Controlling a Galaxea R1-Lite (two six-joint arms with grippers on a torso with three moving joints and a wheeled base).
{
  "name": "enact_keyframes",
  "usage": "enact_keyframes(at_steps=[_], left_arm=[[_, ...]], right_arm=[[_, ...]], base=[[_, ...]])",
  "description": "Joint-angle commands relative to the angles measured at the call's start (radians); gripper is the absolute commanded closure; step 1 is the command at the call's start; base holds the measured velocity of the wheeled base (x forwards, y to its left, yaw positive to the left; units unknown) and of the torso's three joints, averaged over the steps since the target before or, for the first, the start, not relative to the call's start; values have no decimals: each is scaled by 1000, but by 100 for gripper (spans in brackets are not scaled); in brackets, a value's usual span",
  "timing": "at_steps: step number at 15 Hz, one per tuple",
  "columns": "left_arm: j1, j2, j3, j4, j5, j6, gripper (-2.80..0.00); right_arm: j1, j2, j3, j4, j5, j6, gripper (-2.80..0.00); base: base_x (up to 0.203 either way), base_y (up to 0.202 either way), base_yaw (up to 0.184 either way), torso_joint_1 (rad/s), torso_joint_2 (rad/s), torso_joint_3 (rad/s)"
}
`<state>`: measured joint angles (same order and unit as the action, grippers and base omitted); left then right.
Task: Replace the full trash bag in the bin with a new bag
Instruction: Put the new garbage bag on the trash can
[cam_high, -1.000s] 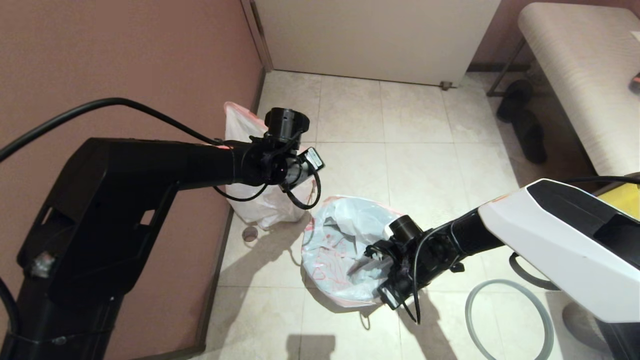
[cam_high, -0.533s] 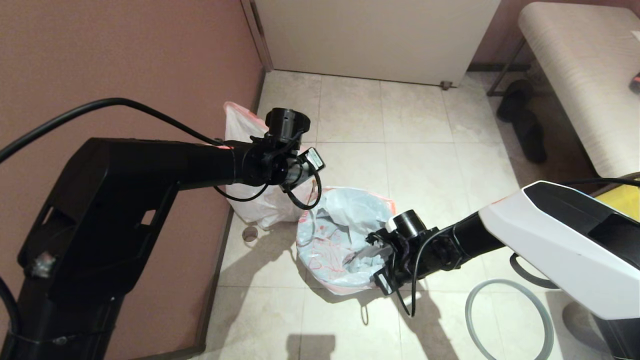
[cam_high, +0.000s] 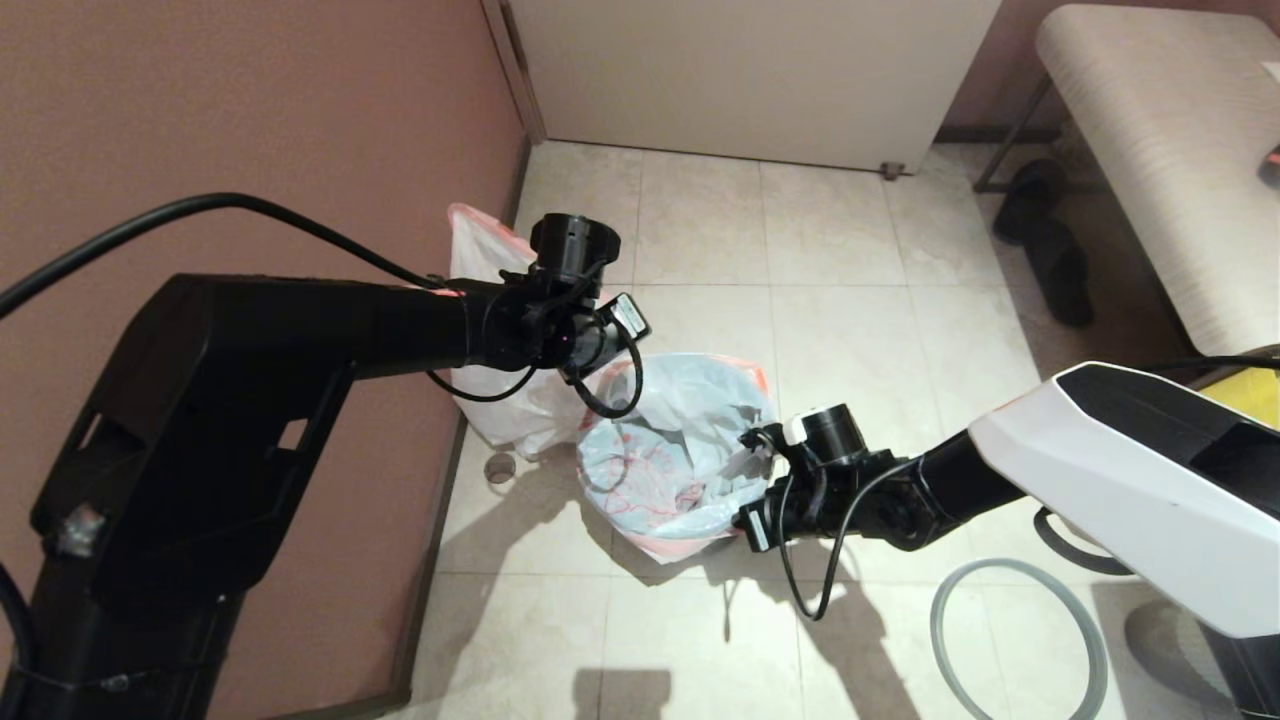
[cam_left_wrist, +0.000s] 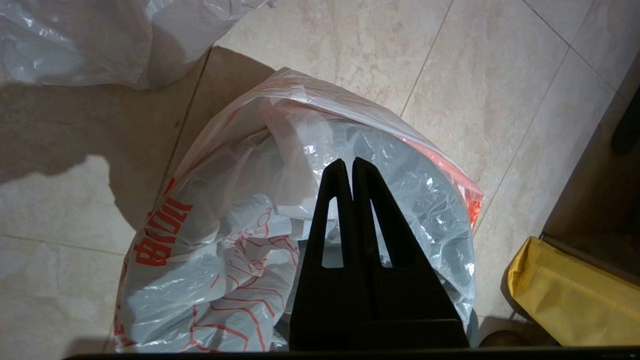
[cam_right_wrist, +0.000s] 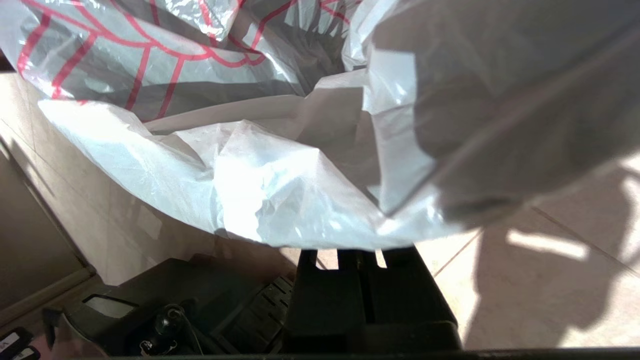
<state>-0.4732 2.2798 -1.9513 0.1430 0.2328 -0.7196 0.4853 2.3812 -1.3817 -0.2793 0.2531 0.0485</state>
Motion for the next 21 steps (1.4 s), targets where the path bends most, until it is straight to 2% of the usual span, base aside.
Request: enact_keyframes(at_steps=[1,4,6,8,10,12,13,14,16,17,18,21], left_arm=[[-2,-5,0,3,2,-4,0],[-7,-2,0,4,1,-4,0],[-2,-5,0,1,2,-4,0],[-2,-2,0,1,2,-4,0],[-2,-2,0,1,2,-4,0],[-2,1,0,1,0,-4,0],[-2,1,0,1,0,-4,0],[-2,3,0,1,0,-4,0],[-5,4,0,3,-1,-4,0],[-15,4,0,14,-16,-3,0],[-30,2,0,59,-46,2,0],[-92,-8,0,134,-137,15,0]], right_arm=[[8,30,-1,-11,-15,-2,0],[-9,34,-1,-20,-32,-19,0],[-31,-35,7,-10,-32,-36,0],[-46,-134,24,68,-26,-65,0],[-52,-166,41,183,-26,-195,0],[-59,-191,81,206,-32,-277,0],[-71,-196,92,197,-28,-291,0],[-88,-202,94,192,-9,-293,0],[-110,-214,96,153,94,-280,0],[-117,-218,96,107,117,-228,0],[-124,-219,96,41,125,-168,0],[-199,-243,94,-22,138,-133,0]], base=[[0,0,0,0,0,0],[0,0,0,0,0,0],[0,0,0,0,0,0],[0,0,0,0,0,0],[0,0,0,0,0,0],[0,0,0,0,0,0],[0,0,0,0,0,0],[0,0,0,0,0,0],[0,0,0,0,0,0],[0,0,0,0,0,0],[0,0,0,0,0,0],[0,0,0,0,0,0]])
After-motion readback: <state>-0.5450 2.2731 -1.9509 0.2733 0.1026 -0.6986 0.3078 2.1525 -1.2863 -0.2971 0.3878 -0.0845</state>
